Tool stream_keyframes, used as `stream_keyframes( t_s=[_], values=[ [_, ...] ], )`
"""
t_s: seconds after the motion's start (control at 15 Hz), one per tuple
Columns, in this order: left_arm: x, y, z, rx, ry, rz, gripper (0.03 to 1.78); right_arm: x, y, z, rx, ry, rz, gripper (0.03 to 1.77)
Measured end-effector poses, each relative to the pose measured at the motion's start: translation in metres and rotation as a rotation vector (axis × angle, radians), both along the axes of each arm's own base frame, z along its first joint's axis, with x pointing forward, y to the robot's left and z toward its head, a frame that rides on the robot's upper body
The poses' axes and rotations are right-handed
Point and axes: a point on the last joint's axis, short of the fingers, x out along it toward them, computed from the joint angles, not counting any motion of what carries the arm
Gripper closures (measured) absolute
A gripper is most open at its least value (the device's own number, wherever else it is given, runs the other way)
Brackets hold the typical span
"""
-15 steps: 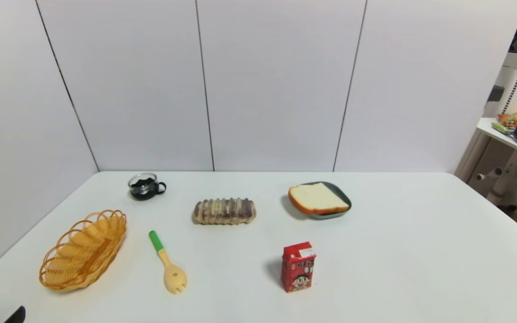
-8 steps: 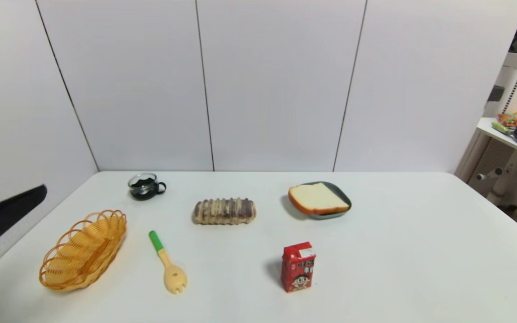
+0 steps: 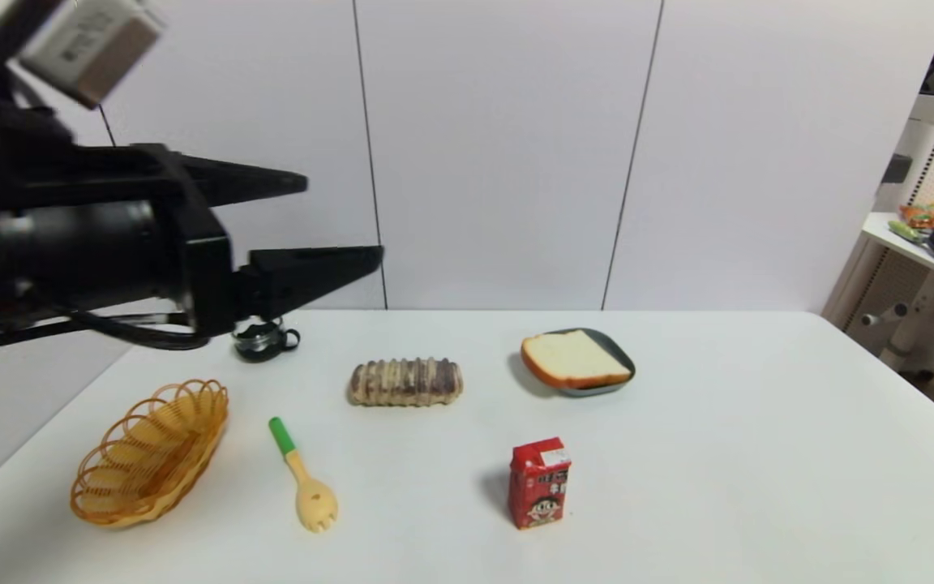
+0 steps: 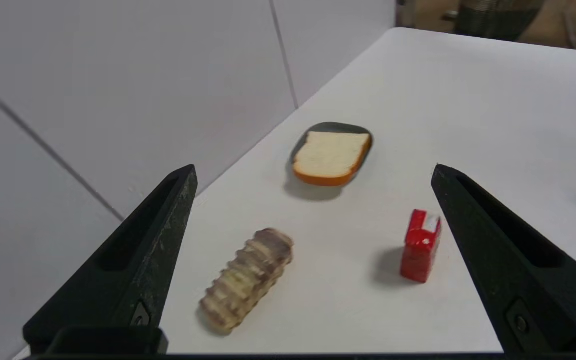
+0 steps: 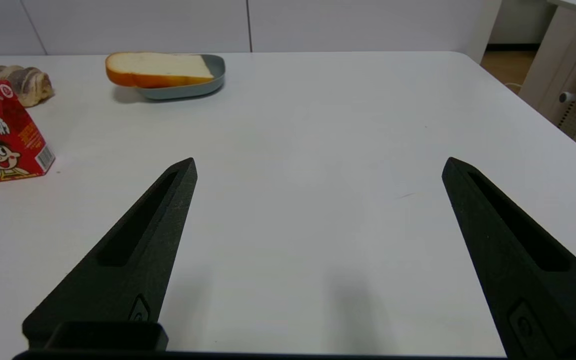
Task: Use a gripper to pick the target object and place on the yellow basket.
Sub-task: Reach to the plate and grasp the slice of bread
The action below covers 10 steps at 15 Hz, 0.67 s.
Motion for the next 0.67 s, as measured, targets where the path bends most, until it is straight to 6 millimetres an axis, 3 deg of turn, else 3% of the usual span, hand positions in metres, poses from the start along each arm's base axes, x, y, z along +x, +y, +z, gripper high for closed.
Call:
stream_keyframes(
  t_s=[0.33, 0.67],
  values=[
    [0.059, -0.072, -0.025, -0.026, 0.121, -0.079, 0.12, 0.000, 0.000, 0.000, 0.000, 0.000, 0.000, 0.11],
    [0.108, -0.115, -0.067, -0.166, 0.262, -0.063, 0.12, 0.000, 0.000, 0.000, 0.000, 0.000, 0.000, 0.10]
  ],
)
